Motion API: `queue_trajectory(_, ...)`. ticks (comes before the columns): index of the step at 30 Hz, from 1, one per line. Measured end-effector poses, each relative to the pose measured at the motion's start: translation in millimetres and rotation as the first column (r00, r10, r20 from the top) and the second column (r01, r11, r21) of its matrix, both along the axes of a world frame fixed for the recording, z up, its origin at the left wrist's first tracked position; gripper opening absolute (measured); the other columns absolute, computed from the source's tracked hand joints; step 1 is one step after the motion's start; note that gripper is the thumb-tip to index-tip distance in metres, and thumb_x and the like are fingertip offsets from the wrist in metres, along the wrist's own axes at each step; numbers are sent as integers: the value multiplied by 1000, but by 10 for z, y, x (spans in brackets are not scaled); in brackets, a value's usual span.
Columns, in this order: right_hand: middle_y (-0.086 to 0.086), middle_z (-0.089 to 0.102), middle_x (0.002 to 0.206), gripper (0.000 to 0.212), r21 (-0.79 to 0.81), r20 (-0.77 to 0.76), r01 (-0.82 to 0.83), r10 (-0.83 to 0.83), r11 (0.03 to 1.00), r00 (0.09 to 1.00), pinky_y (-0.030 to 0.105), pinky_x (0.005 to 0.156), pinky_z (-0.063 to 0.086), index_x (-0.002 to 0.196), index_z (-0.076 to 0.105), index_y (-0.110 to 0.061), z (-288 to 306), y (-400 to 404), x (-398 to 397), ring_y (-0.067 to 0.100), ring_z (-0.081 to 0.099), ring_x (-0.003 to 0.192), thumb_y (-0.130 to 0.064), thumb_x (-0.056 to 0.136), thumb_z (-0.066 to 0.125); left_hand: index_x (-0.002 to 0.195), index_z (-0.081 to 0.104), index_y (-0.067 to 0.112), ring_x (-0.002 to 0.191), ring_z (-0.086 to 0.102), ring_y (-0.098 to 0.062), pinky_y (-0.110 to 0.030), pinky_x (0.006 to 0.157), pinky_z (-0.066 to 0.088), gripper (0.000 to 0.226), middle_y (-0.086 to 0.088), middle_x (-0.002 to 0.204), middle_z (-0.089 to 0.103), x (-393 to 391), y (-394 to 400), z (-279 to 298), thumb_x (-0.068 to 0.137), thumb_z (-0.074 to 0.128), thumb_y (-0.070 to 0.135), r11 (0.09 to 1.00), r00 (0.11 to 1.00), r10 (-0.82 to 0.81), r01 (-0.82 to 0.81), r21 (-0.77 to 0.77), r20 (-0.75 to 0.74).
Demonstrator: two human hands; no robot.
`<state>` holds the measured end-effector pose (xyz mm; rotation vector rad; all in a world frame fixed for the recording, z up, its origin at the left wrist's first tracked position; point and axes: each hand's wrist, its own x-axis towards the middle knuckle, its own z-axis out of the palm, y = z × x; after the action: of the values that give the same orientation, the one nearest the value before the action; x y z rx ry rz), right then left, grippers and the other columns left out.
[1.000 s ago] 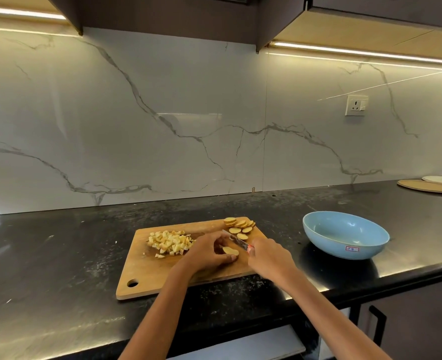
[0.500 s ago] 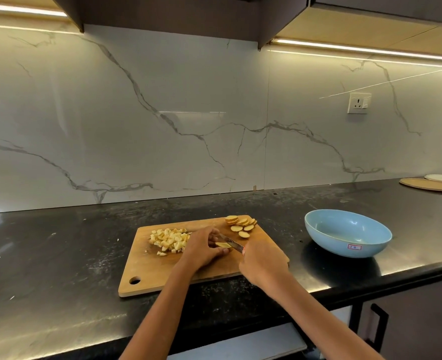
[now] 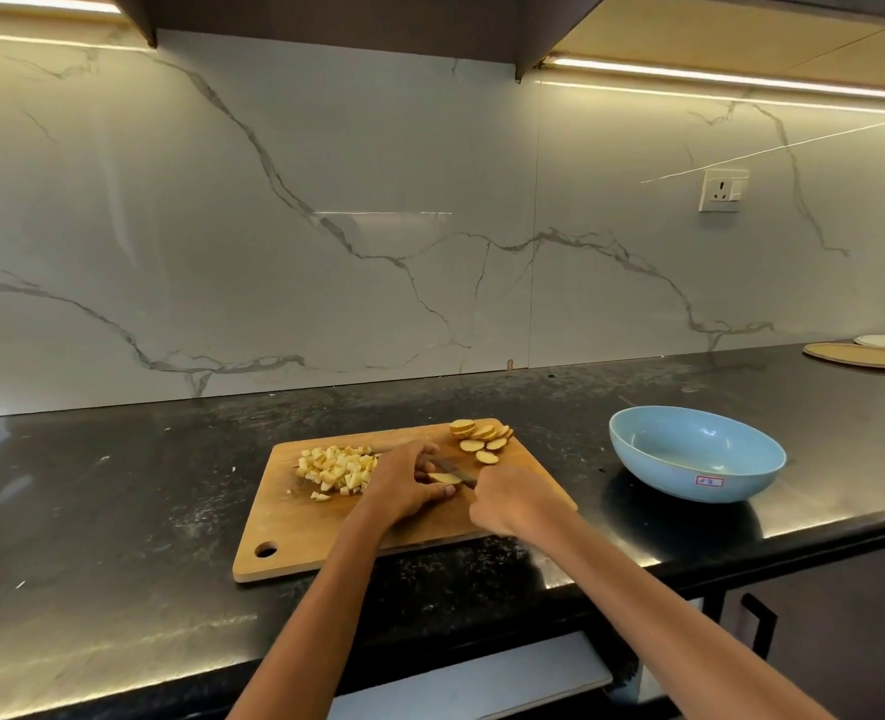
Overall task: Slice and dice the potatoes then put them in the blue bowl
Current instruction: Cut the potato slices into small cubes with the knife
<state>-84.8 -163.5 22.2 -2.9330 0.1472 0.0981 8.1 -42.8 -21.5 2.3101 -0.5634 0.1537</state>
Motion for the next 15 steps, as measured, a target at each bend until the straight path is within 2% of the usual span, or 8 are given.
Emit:
queue_trajectory(2, 12, 60, 106, 28, -6, 46, 5, -5, 1000, 999, 30, 76, 43, 115, 57, -4, -57, -42, -76, 25, 58, 96, -16, 93, 44, 134, 42, 21, 113, 51, -16, -30, 99, 41, 59, -4, 125, 54, 4, -7, 4, 82, 69, 24, 997, 1000, -26, 25, 67, 13)
queue_trajectory(4, 10, 60, 115, 28, -26, 28, 15, -15, 1000, 1000, 29, 76, 40, 117, 57, -7, -101, -59, -173, 25, 57, 105, -16, 94, 43, 136, 36, 32, 128, 36, -21, -37, 109, 28, 56, -3, 138, 41, 23, -28, 2, 87, 63, 26, 981, 996, -71, 58, 184, 60)
queue_trajectory(6, 9, 60, 117, 28, -39, 14, 16, -15, 999, 1000, 28, 73, 37, 117, 57, -7, -116, -74, -222, 24, 57, 107, -15, 94, 42, 133, 38, 39, 136, 22, -24, -41, 112, 19, 49, -2, 144, 30, 32, -55, 5, 90, 57, 24, 956, 987, -130, 99, 276, 97)
queue_trajectory(10, 9, 58, 121, 31, -60, 21, 4, -2, 998, 1000, 28, 81, 41, 122, 54, -8, -67, -71, -217, 24, 56, 110, -18, 96, 41, 120, 53, 37, 135, 20, -24, -42, 112, 18, 30, 0, 143, 29, 11, -80, 8, 94, 49, 22, 926, 983, -148, 100, 365, 107)
queue_trajectory(13, 7, 59, 119, 31, -78, -26, -11, 9, 997, 1000, 28, 82, 42, 123, 54, -10, -39, -106, -253, 22, 56, 108, -20, 95, 43, 117, 55, 36, 135, 20, -23, -43, 113, 18, 27, 1, 143, 30, 13, -84, 0, 94, 49, 22, 928, 986, -137, 93, 361, 98)
queue_trajectory(15, 6, 58, 111, 30, -95, -70, -24, 17, 995, 997, 28, 79, 41, 121, 54, -9, 8, -160, -321, 21, 55, 99, -21, 95, 43, 115, 56, 36, 135, 20, -22, -42, 113, 18, 27, 1, 143, 32, 13, -87, 10, 94, 50, 21, 931, 986, -142, 102, 351, 90)
